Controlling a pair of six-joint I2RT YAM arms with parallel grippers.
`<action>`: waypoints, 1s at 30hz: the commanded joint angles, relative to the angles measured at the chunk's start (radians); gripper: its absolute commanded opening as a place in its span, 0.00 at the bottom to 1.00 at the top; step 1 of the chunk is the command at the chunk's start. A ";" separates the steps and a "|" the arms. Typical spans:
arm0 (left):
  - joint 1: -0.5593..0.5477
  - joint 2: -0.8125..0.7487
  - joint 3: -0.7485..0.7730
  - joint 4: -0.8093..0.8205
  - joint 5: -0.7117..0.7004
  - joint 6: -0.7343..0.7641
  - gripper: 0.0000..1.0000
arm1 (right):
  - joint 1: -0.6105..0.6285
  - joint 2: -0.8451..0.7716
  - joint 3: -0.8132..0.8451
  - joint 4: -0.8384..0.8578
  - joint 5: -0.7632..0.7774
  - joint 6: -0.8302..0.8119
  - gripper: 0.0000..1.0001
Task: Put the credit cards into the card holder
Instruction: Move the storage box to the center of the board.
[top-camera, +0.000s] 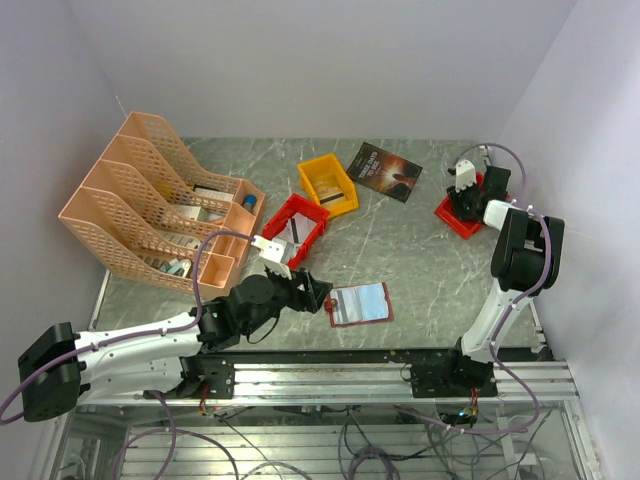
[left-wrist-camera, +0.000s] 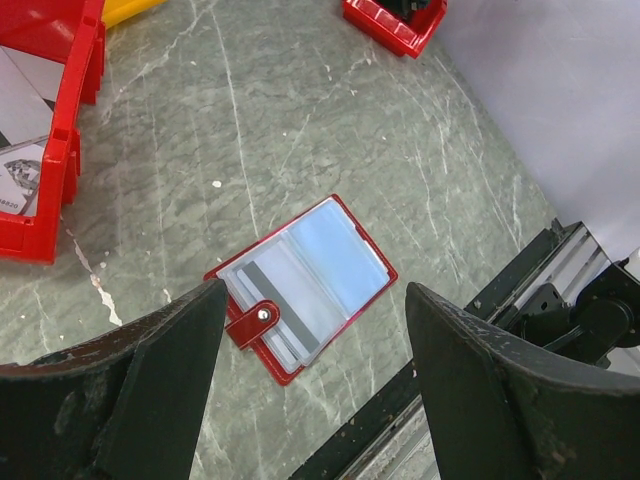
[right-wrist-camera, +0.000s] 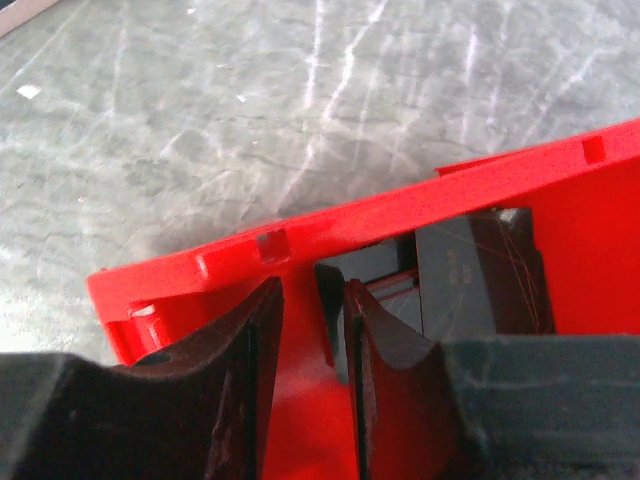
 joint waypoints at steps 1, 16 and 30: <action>0.005 -0.009 -0.005 0.049 0.010 -0.001 0.82 | -0.008 -0.039 -0.012 -0.148 -0.132 -0.127 0.31; 0.005 -0.075 -0.036 0.042 0.035 -0.038 0.82 | 0.025 -0.234 -0.139 -0.580 -0.413 -0.474 0.05; 0.005 -0.027 -0.037 0.143 0.099 -0.103 0.81 | 0.097 -0.511 -0.152 -0.554 -0.376 -0.294 0.25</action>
